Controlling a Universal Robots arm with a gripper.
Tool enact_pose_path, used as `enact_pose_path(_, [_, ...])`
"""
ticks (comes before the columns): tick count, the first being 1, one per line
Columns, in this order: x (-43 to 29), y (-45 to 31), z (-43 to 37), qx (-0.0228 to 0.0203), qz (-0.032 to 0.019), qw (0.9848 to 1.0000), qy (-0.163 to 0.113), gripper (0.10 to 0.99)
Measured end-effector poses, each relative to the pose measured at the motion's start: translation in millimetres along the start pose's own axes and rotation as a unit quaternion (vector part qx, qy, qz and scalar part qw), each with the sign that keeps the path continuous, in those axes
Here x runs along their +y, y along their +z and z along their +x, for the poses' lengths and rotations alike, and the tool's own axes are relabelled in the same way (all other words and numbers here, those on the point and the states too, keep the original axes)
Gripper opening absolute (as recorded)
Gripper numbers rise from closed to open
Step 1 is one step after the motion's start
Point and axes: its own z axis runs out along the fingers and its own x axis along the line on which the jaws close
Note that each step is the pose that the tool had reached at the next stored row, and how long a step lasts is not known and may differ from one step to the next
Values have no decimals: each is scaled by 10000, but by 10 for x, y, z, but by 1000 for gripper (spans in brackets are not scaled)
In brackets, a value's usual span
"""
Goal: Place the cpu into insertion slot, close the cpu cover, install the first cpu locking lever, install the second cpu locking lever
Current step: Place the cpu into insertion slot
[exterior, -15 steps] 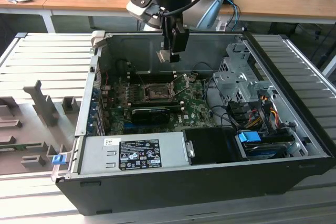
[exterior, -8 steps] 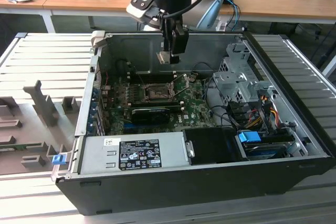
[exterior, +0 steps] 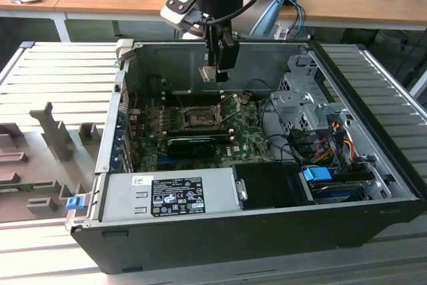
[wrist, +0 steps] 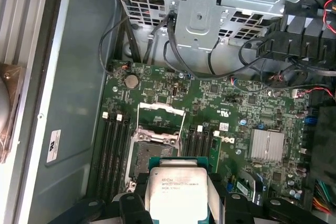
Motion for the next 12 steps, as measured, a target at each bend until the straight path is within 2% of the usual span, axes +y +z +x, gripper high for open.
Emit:
enact_pose_path(4, [-1,8,0,-10,-2,9999,145,529])
enact_pose_path(9, [-2,25,-1,-37,-5,9988,489,529])
enact_pose_path(12, [-2,32,0,-37,-6,9987,501,529])
